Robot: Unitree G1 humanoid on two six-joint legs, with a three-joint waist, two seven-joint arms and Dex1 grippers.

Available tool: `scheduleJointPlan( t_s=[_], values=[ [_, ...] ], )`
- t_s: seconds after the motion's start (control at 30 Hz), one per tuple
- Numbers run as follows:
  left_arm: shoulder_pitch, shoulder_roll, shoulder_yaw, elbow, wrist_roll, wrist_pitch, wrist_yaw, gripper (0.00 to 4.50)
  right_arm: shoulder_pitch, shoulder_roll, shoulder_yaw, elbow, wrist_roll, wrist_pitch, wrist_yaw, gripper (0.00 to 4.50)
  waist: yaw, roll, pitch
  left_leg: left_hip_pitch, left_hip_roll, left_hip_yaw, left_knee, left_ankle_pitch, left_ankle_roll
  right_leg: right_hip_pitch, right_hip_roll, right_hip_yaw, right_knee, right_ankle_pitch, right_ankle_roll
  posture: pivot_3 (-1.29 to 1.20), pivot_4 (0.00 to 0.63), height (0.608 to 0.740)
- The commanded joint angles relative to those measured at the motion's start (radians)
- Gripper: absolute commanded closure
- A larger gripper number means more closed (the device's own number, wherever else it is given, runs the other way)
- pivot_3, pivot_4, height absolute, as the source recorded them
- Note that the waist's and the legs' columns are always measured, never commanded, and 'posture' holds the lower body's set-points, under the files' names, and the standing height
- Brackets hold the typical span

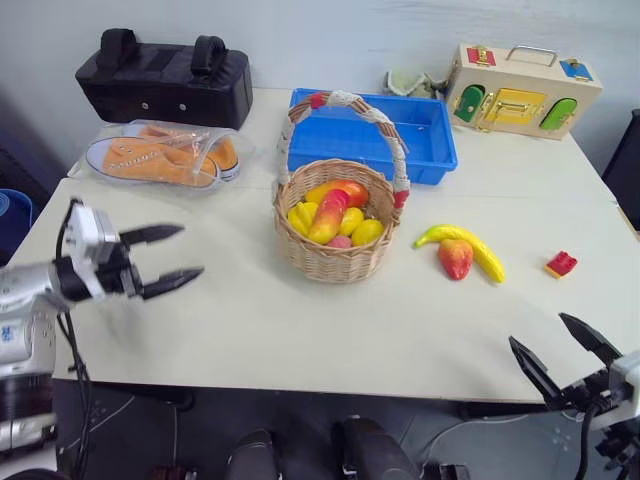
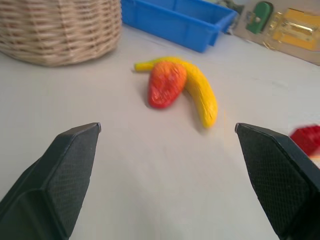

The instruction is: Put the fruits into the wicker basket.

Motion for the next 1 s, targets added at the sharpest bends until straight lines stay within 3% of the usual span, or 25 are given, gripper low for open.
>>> scheduleJointPlan(
  t_s=[0.03, 0.17, 0.3, 0.43, 0.63, 0.93, 1.0],
  values=[
    [0.000, 0.017, 0.007, -0.090, -0.046, 0.008, -0.013, 0.03, -0.026, -0.019, 0.001, -0.030, -0.004, -0.024, -0.016, 0.00, 0.002, 0.000, 0.000, 0.000, 0.000, 0.000, 0.000, 0.000, 0.000, 0.000, 0.000, 0.000, 0.000, 0.000, 0.000, 0.00, 0.150, 0.740],
    [-0.018, -0.008, -0.022, -0.143, -0.076, 0.034, -0.012, 0.03, -0.130, -0.127, 0.049, -0.100, -0.030, 0.201, -0.123, 0.00, 0.001, 0.000, -0.001, 0.000, -0.001, 0.000, 0.000, 0.000, 0.000, 0.000, -0.001, 0.000, 0.000, 0.000, 0.000, 0.00, 0.150, 0.740],
    [-0.038, -0.035, -0.057, -0.195, -0.097, 0.057, 0.008, 0.03, -0.344, -0.268, 0.116, -0.124, 0.087, 0.514, -0.176, 0.00, -0.006, 0.001, -0.001, 0.000, 0.000, 0.000, 0.000, 0.000, -0.001, -0.001, 0.000, 0.001, 0.001, 0.000, 0.000, 0.00, 0.150, 0.740],
    [-0.049, -0.067, -0.094, -0.241, -0.097, 0.070, 0.041, 0.03, -0.547, -0.378, 0.254, -0.053, 0.034, 0.722, -0.200, 0.00, -0.008, 0.001, -0.001, -0.002, 0.000, -0.001, 0.000, 0.000, -0.001, -0.003, 0.001, 0.001, 0.001, 0.000, 0.000, 0.00, 0.150, 0.740],
    [-0.013, -0.091, -0.108, -0.312, -0.104, 0.082, 0.083, 0.03, -0.838, -0.347, 0.422, 0.139, -0.081, 0.782, -0.248, 0.00, -0.016, 0.001, 0.000, -0.004, 0.000, 0.000, 0.001, 0.000, -0.001, -0.003, 0.001, 0.001, -0.001, 0.000, 0.000, 0.00, 0.150, 0.740],
    [0.028, -0.073, -0.075, -0.380, -0.124, 0.106, 0.133, 0.03, -0.976, -0.268, 0.533, 0.333, -0.214, 0.758, -0.266, 0.00, -0.022, 0.001, 0.000, -0.004, 0.000, 0.000, 0.001, 0.000, -0.001, -0.003, 0.001, 0.001, -0.001, 0.000, 0.000, 0.00, 0.150, 0.740],
    [0.031, -0.071, -0.060, -0.392, -0.131, 0.112, 0.149, 0.00, -0.968, -0.264, 0.521, 0.305, -0.214, 0.769, -0.271, 0.40, -0.023, 0.001, 0.000, -0.004, 0.000, 0.000, 0.001, 0.000, -0.001, -0.003, 0.001, 0.001, -0.002, 0.000, 0.000, 0.00, 0.150, 0.740]
  ],
)
